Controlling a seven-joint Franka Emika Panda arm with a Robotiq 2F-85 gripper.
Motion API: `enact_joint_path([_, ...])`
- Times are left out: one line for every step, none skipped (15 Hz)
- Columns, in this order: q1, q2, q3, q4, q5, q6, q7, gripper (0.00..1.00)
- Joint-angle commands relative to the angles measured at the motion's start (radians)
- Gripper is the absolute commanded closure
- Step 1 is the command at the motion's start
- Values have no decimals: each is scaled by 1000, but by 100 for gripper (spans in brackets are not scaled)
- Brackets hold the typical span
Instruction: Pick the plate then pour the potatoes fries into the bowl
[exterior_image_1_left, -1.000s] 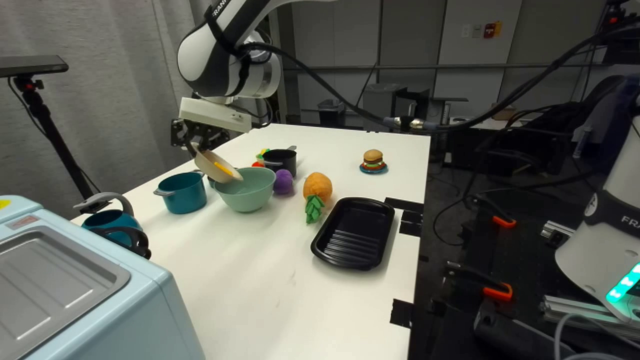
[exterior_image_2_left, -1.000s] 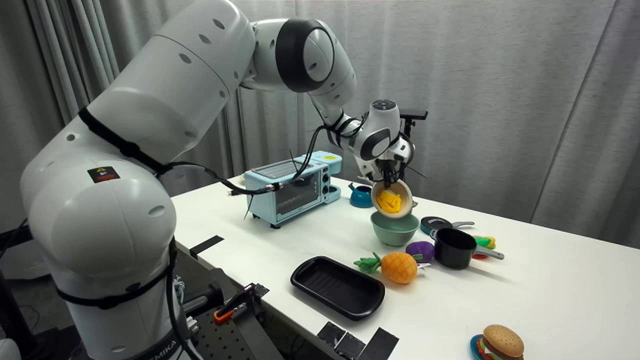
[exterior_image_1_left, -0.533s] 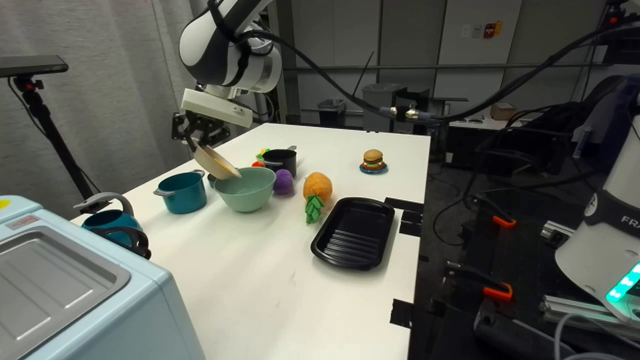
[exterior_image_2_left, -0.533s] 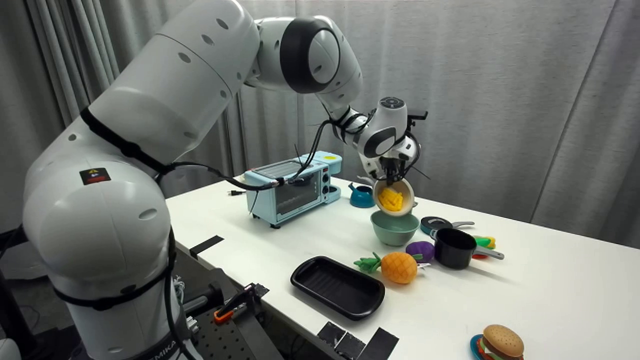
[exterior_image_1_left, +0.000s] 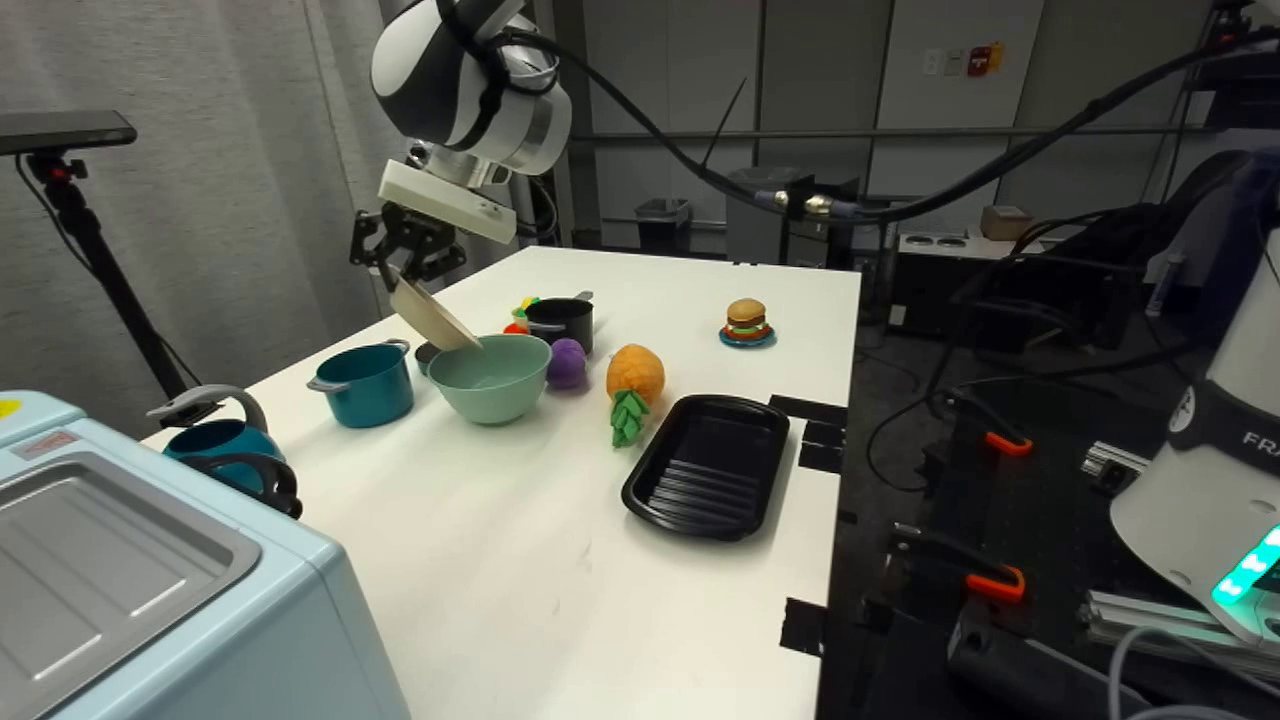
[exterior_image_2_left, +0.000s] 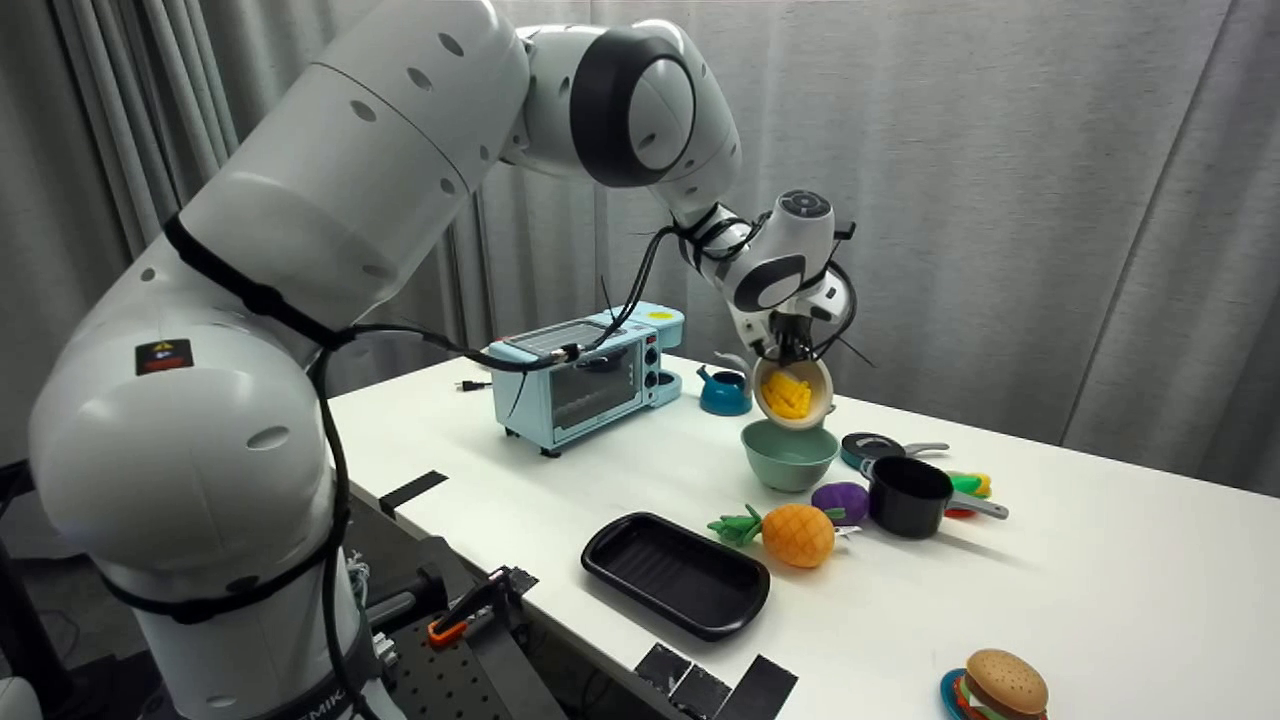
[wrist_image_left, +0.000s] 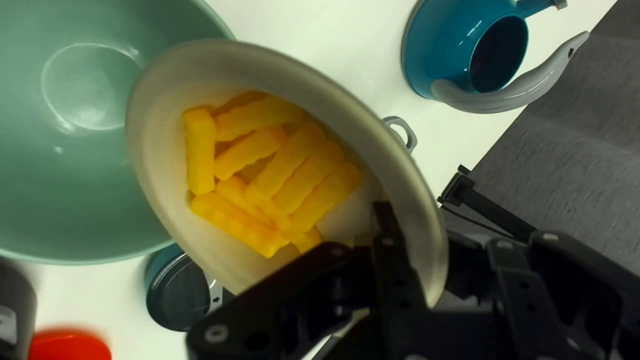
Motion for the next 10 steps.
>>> enact_joint_path([-68,-42,48,-33,63,-66,-75,99])
enact_joint_path([-78,-45,51,-35,73,-77,-84,99])
enact_joint_path([-90,-50,56,-40,85,-90,-96,99])
enact_joint_path([-97,-53,56,-46,96,-101,-100,99])
enact_joint_path([-103,-56,55,-50,104,-115,-106,99])
enact_joint_path([-111,-60,56,-55,114,-131,-111,99])
enact_joint_path([-123,-64,63,-57,130,-158,-120,99])
enact_joint_path([-126,-64,62,-58,140,-174,-123,99])
enact_joint_path([-133,-62,64,-52,155,-196,-127,99])
enact_joint_path([-137,-60,64,-46,168,-216,-128,99])
